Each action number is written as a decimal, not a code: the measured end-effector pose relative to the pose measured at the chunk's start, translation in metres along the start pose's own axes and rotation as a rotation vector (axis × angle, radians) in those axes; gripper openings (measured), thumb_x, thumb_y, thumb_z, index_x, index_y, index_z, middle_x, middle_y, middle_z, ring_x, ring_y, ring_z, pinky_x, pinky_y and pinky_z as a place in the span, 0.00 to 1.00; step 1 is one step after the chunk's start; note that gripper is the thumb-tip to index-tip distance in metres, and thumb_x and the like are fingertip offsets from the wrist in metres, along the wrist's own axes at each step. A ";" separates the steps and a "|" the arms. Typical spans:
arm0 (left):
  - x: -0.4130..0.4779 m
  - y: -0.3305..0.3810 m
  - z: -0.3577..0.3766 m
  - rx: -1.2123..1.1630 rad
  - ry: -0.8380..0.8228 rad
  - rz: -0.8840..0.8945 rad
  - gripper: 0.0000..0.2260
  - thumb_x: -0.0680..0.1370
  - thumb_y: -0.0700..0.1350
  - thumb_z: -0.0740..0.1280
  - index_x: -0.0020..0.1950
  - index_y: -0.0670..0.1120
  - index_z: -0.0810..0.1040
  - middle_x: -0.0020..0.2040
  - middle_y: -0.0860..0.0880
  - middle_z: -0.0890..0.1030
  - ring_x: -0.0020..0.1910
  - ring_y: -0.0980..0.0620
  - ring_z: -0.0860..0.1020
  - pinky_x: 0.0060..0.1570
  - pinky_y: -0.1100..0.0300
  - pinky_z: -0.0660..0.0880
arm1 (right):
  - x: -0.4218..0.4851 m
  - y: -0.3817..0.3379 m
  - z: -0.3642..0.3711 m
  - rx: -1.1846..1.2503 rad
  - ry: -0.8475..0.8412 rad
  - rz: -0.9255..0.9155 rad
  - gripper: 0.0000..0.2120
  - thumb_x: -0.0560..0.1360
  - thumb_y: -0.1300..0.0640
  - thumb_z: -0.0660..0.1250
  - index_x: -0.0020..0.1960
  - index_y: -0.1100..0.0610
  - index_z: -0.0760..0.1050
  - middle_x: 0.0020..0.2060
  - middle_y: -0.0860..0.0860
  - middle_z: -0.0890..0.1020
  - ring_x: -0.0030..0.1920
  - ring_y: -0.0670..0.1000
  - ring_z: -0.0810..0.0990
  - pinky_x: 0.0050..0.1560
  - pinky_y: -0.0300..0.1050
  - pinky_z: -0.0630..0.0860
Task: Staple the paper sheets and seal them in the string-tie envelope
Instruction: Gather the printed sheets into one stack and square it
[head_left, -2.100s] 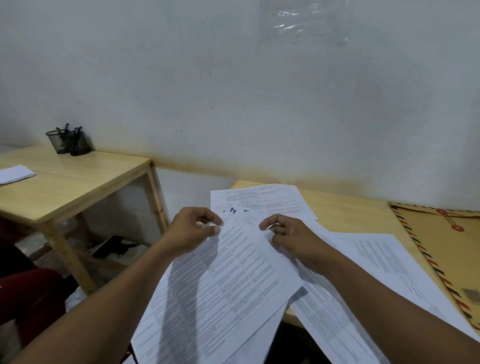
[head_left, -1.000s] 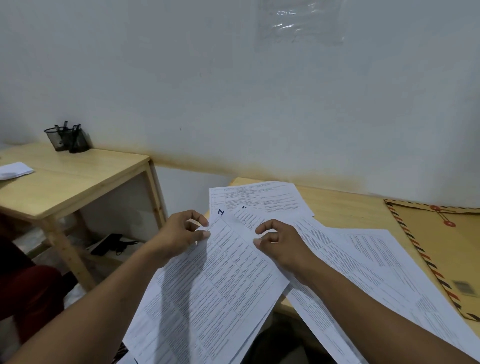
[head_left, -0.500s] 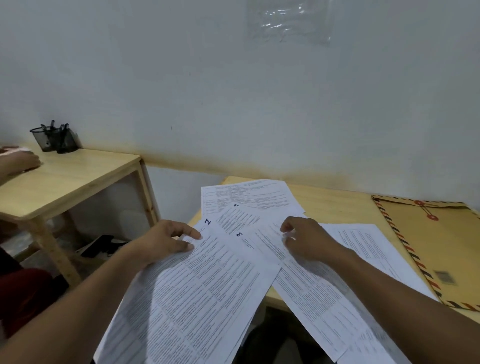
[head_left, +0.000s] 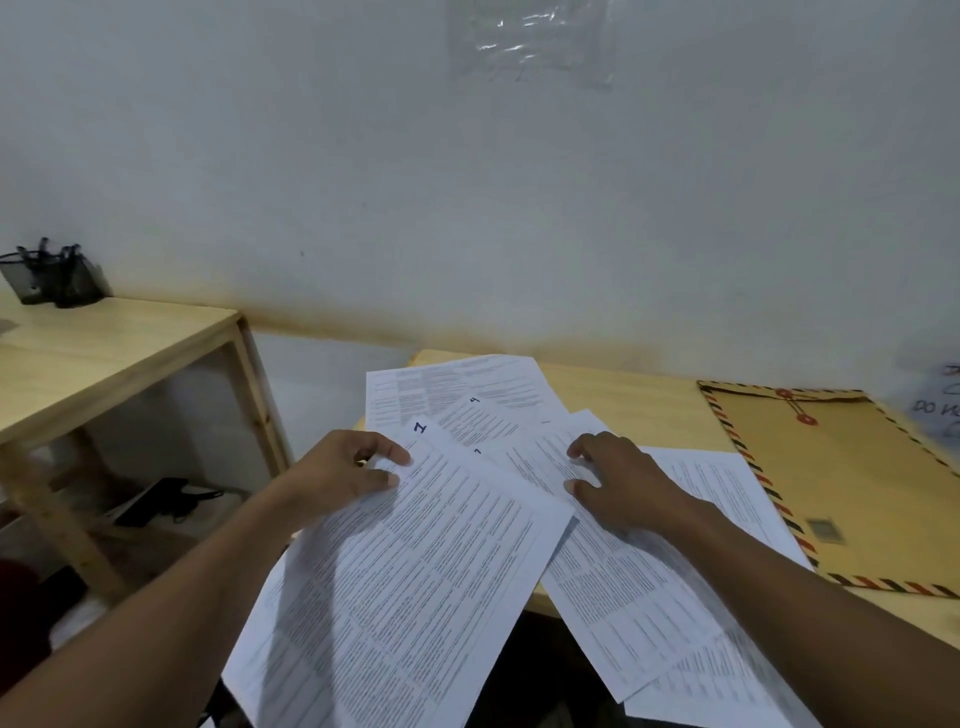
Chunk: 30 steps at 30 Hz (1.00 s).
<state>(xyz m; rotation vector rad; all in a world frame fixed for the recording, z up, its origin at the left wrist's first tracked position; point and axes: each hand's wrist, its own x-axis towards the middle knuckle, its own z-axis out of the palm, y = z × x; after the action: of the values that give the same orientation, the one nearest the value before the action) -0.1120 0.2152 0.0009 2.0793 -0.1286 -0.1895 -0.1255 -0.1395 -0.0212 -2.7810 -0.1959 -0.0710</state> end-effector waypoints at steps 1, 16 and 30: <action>0.000 0.003 0.003 0.010 -0.008 0.008 0.09 0.75 0.37 0.75 0.48 0.52 0.88 0.52 0.48 0.87 0.48 0.48 0.86 0.56 0.50 0.82 | 0.000 0.000 0.002 0.003 0.002 -0.010 0.22 0.77 0.45 0.66 0.68 0.50 0.70 0.64 0.49 0.75 0.66 0.53 0.72 0.64 0.54 0.71; -0.008 -0.009 -0.014 0.179 0.023 0.008 0.09 0.76 0.37 0.75 0.44 0.51 0.87 0.50 0.55 0.86 0.44 0.48 0.86 0.40 0.59 0.79 | 0.007 -0.006 0.012 -0.080 0.089 0.027 0.17 0.79 0.43 0.62 0.65 0.49 0.73 0.64 0.49 0.76 0.65 0.54 0.72 0.61 0.52 0.68; 0.001 0.014 -0.005 0.072 0.013 0.092 0.06 0.74 0.41 0.78 0.44 0.53 0.88 0.53 0.54 0.86 0.53 0.59 0.83 0.48 0.68 0.75 | 0.067 -0.031 0.002 -0.186 -0.126 -0.129 0.27 0.76 0.42 0.67 0.72 0.47 0.67 0.68 0.48 0.76 0.69 0.54 0.72 0.66 0.52 0.68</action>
<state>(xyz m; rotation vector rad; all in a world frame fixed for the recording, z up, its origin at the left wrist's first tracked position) -0.1103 0.2125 0.0153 2.1410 -0.2260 -0.1164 -0.0636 -0.1014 -0.0077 -2.9572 -0.4203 0.0577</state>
